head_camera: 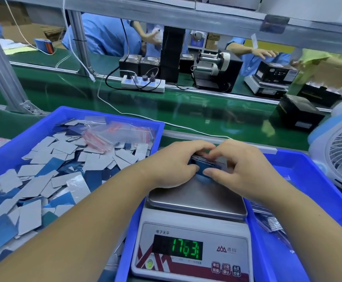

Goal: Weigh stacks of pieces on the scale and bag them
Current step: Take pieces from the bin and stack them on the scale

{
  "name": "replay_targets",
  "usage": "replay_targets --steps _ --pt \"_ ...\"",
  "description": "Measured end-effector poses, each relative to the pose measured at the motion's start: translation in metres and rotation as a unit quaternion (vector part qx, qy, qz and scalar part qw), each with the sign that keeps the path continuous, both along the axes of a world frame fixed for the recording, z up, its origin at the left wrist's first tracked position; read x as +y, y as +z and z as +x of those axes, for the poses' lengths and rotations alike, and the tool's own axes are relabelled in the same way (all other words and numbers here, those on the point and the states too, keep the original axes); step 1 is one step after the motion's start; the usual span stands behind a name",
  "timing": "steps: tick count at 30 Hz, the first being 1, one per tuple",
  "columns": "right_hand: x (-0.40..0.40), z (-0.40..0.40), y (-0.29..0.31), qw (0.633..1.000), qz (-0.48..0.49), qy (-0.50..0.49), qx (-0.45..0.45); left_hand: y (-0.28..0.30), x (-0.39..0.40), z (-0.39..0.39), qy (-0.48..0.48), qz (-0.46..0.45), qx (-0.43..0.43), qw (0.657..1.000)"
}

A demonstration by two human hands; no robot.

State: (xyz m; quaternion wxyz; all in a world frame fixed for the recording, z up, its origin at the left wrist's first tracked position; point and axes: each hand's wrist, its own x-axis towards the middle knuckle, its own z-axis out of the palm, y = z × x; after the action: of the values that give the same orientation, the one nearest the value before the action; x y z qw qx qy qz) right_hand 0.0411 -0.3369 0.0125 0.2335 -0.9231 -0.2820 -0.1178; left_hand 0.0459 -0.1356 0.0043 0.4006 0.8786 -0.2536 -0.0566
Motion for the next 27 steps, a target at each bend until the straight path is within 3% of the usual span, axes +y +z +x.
replay_targets --steps 10,18,24,27 --pt "0.020 -0.002 -0.009 0.997 0.018 -0.053 0.060 0.001 -0.007 -0.002 0.014 -0.017 0.058 0.998" --pt "0.031 -0.004 -0.012 0.995 0.018 -0.073 0.066 0.001 -0.016 -0.005 -0.002 -0.094 0.082 0.992" --pt "0.026 -0.006 0.000 0.992 0.059 -0.083 0.070 0.007 -0.017 -0.006 -0.015 -0.208 0.098 0.973" --pt "0.028 -0.008 0.000 0.992 0.007 -0.064 0.107 0.001 -0.021 -0.008 -0.026 -0.158 0.096 0.982"
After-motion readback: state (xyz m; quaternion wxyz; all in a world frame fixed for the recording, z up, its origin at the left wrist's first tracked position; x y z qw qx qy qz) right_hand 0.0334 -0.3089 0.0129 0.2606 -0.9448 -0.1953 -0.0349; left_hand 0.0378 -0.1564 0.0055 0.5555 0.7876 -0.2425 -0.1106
